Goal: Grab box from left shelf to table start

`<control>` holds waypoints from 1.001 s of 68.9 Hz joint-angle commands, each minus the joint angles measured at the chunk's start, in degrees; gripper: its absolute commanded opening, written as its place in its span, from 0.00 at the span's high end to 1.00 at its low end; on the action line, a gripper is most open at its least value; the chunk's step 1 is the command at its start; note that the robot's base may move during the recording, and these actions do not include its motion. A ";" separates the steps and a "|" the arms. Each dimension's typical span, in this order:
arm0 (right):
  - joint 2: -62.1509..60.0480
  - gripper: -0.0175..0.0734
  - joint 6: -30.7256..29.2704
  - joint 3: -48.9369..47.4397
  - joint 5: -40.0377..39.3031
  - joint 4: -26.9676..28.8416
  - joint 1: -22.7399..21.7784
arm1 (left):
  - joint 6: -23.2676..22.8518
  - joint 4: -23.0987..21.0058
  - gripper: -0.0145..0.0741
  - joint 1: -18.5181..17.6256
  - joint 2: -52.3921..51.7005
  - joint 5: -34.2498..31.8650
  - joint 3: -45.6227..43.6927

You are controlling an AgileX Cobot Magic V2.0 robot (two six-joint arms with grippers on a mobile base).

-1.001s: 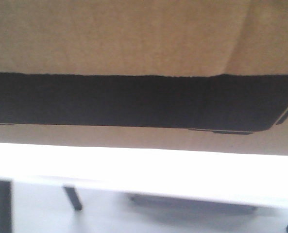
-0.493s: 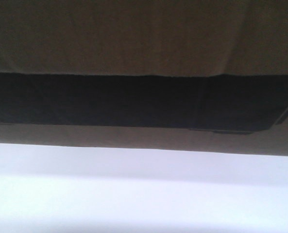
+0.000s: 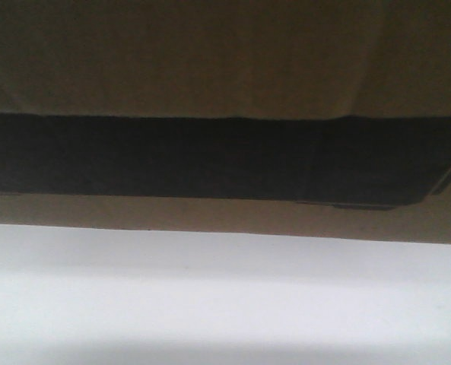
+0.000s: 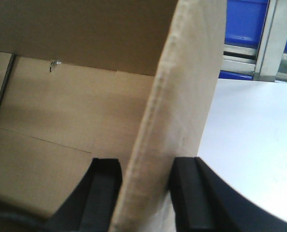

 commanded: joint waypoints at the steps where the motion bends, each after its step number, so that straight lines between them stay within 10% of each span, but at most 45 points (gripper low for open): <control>1: 0.64 0.75 -2.07 -1.89 -10.31 -1.41 -0.08 | 5.58 -5.94 0.95 -1.60 -0.66 -6.17 -1.98; 69: 0.64 0.75 -2.07 -1.89 -10.31 -1.41 -0.08 | 5.58 -6.01 0.95 -1.60 -0.66 -6.17 -1.98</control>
